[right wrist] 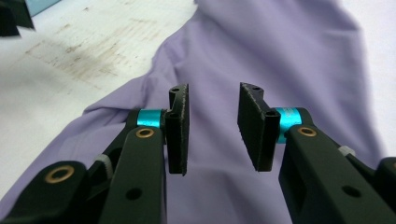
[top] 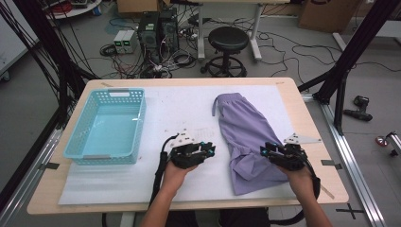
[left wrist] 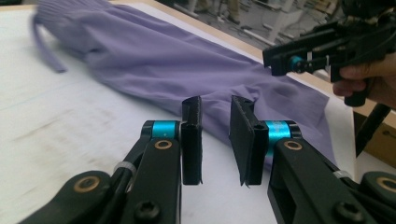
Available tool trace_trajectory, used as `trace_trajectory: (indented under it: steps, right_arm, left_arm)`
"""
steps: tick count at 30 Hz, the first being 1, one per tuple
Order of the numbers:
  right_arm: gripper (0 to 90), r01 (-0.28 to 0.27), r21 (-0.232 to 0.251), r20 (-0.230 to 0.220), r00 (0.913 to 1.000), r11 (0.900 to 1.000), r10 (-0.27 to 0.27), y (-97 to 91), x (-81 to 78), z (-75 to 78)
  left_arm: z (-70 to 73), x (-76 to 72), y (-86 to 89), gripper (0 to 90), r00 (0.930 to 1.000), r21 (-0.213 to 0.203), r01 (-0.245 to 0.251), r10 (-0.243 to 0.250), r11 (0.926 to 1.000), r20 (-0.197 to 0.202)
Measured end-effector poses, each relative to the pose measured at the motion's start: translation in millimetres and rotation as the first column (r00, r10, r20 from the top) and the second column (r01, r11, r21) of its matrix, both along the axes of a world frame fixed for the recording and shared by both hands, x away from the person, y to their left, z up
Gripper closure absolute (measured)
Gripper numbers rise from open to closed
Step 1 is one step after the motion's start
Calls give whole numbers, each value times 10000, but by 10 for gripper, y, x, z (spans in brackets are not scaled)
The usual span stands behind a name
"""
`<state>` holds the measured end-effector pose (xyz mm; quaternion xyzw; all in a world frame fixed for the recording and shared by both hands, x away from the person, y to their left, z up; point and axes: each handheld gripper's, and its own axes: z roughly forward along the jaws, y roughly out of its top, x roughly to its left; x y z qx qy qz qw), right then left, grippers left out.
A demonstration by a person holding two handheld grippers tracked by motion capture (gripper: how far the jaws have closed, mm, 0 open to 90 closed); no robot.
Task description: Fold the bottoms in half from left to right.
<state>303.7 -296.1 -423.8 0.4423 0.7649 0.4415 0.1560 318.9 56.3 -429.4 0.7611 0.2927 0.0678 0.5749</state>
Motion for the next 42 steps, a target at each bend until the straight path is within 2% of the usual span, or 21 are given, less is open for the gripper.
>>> trace_trajectory:
  steps: [6,9,12,15,16,18,19,20,21,22,26,28,30,32,33,34,35,36,37,39,42]
  right_arm:
    - [626,819,307,130,9965,9962,-823,-298,-111,23]
    - [622,1077,349,144,9940,9936,-1082,-396,-157,18]
    - [596,1295,256,101,9915,9912,-1298,-466,-200,-5]
    - [569,1433,91,52,9897,9896,-1434,-502,-237,-29]
    - [561,1480,99,59,9890,9889,-1481,-514,-246,-30]
    - [556,1564,164,78,9876,9876,-1565,-538,-264,-24]
    - [554,1593,190,74,9872,9870,-1595,-542,-268,-22]
    - [554,1603,181,85,9870,9869,-1605,-549,-271,-21]
    - [554,1596,176,89,9871,9870,-1598,-553,-272,-22]
    - [554,1584,164,109,9873,9872,-1586,-557,-272,-23]
    - [554,1600,234,118,9870,9868,-1603,-558,-270,-22]
    - [554,1590,214,112,9872,9870,-1593,-553,-274,-17]
    - [554,1599,219,104,9870,9869,-1602,-548,-279,-15]
    - [554,1618,180,114,9867,9867,-1620,-544,-278,-17]
    - [554,1622,166,111,9867,9866,-1624,-540,-276,-20]
    - [552,1636,174,103,9864,9864,-1638,-537,-272,-21]
    - [550,1661,200,99,9860,9859,-1664,-533,-270,-19]
    - [549,1714,246,97,9851,9849,-1717,-528,-269,-14]
    - [547,1707,264,103,9852,9850,-1711,-527,-267,-9]
    - [544,1723,266,142,9849,9847,-1727,-519,-267,-4]
    - [543,1725,228,82,9849,9847,-1727,-519,-269,-15]
  left_arm:
    - [-23,94,-423,728,9973,616,736,-733,9954,-71]
    - [-52,154,-607,701,9965,865,835,-825,9928,-154]
    - [-96,210,-766,635,9968,1435,791,-765,9865,-239]
    - [-150,229,-894,638,9983,2324,583,-567,9709,-136]
    - [-174,228,-933,670,9992,2588,399,-384,9651,-109]
    - [-207,220,-981,756,9993,3005,356,-367,9531,-20]
    - [-224,210,-1006,801,9997,3302,213,-243,9437,49]
    - [-237,205,-1015,867,9998,3400,200,-222,9402,25]
    - [-239,199,-1016,886,9999,3453,123,-148,9384,46]
    - [-235,193,-1007,896,10000,3380,72,-90,9411,36]
    - [-164,191,-863,897,10000,2467,-14,36,9691,-83]
    - [-124,197,-738,897,9995,1993,-217,257,9797,-171]
    - [-103,205,-585,897,9980,1853,-500,561,9814,-278]
    - [-103,207,-454,897,9958,2040,-815,883,9756,-241]
    - [-99,201,-423,897,9957,2074,-843,904,9746,-200]
    - [-91,198,-420,896,9969,1991,-705,759,9774,-196]
    - [-87,189,-444,890,9980,1772,-602,628,9823,-90]
    - [-87,182,-484,851,9991,1431,-395,414,9889,-105]
    - [-87,185,-535,788,9997,1309,-131,157,9913,-188]
    - [-97,181,-669,699,9995,1398,304,-285,9897,-156]
    - [-136,191,-850,613,9986,1949,522,-503,9794,-146]
